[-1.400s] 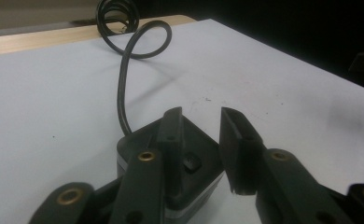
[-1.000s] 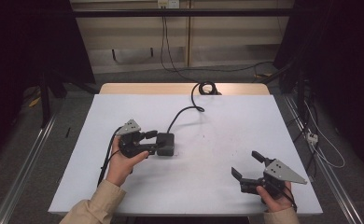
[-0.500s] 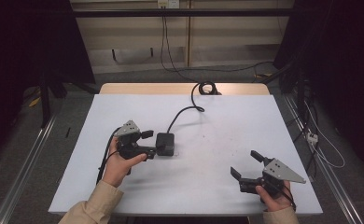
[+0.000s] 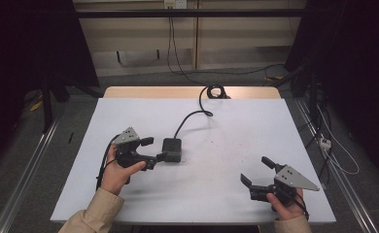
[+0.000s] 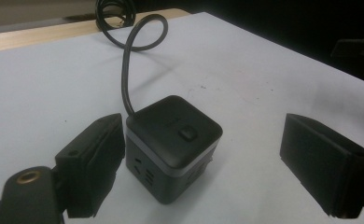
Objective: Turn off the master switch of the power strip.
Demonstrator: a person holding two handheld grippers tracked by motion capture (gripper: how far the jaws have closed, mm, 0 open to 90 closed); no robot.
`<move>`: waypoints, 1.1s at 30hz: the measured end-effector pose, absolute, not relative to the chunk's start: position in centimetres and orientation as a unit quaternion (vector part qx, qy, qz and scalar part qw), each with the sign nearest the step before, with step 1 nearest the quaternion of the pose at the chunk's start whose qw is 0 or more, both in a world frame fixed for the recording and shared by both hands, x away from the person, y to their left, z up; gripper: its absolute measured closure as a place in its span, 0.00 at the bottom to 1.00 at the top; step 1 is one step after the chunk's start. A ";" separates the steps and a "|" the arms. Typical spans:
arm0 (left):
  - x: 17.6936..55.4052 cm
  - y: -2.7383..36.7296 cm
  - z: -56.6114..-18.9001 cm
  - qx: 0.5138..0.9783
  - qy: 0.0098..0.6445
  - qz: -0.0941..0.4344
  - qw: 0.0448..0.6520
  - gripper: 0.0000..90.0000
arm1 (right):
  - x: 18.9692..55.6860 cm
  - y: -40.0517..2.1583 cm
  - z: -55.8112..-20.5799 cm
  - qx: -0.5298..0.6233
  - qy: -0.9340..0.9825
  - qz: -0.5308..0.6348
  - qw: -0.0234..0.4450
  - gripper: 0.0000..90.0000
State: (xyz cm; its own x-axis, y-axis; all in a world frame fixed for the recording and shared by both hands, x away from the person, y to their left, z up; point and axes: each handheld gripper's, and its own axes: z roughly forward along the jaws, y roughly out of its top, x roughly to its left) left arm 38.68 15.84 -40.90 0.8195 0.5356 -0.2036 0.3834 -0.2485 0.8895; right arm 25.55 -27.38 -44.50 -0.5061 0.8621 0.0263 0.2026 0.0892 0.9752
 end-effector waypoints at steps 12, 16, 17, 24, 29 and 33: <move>38.3 17.3 -41.2 0.784 0.301 0.074 0.537 0.15 | 25.5 -27.4 -44.5 0.395 0.674 0.547 0.302 0.05; 38.1 17.8 -41.2 0.784 0.303 0.078 0.536 0.15 | 25.5 -27.4 -44.5 0.395 0.673 0.547 0.302 0.05; 38.1 17.9 -41.2 0.784 0.301 0.079 0.536 0.15 | 25.5 -27.4 -44.5 0.395 0.673 0.548 0.302 0.05; 37.7 18.6 -41.3 0.787 0.301 0.084 0.532 0.15 | 25.5 -27.4 -44.5 0.396 0.673 0.547 0.302 0.05; 37.5 19.3 -41.4 0.786 0.305 0.087 0.530 0.15 | 25.5 -27.4 -44.5 0.395 0.673 0.547 0.302 0.05; 37.2 19.8 -41.5 0.788 0.304 0.089 0.528 0.15 | 25.5 -27.4 -44.5 0.395 0.673 0.547 0.302 0.05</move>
